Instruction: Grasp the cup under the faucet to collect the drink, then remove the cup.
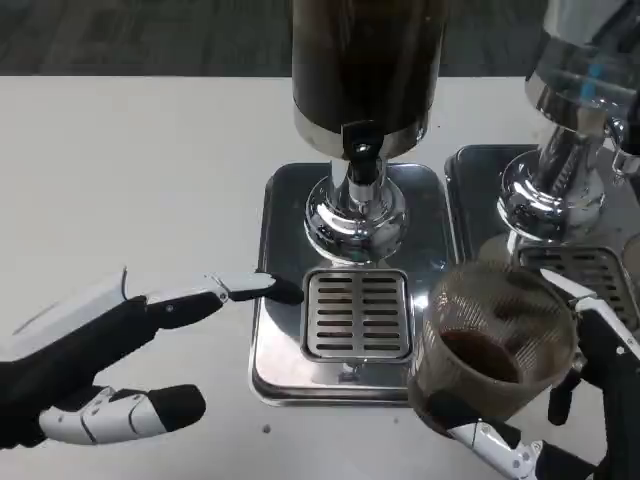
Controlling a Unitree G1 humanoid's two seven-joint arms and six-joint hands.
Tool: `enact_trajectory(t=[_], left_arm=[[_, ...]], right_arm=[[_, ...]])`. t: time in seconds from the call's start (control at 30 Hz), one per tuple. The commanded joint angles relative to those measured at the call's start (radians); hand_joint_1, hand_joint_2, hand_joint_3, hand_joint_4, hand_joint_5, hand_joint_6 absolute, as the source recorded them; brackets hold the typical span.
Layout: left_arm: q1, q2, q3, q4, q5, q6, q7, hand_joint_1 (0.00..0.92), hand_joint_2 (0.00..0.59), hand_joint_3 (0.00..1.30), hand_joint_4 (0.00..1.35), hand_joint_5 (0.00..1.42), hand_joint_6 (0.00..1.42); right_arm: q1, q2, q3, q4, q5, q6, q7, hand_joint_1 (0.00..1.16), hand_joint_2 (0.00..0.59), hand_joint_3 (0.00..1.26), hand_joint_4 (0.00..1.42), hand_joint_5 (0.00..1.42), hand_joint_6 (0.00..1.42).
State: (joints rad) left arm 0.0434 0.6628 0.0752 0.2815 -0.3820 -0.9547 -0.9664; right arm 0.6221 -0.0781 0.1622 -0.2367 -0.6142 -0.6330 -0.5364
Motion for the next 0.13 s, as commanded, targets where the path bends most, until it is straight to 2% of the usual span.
enact_trajectory(t=[0.03, 0.13], left_arm=[[0.011, 0.015, -0.002, -0.011, -0.006, 0.006, -0.015, 0.000, 0.173, 0.21, 0.14, 0.10, 0.12], [0.011, 0.015, -0.002, -0.011, -0.006, 0.008, -0.015, 0.000, 0.169, 0.21, 0.14, 0.10, 0.12]], right_arm=[[-0.008, 0.011, -0.007, -0.022, 0.018, -0.044, -0.009, 0.77, 0.195, 0.65, 0.74, 0.95, 1.26], [-0.008, 0.011, -0.007, -0.021, 0.019, -0.045, -0.010, 0.78, 0.195, 0.65, 0.74, 0.95, 1.26]])
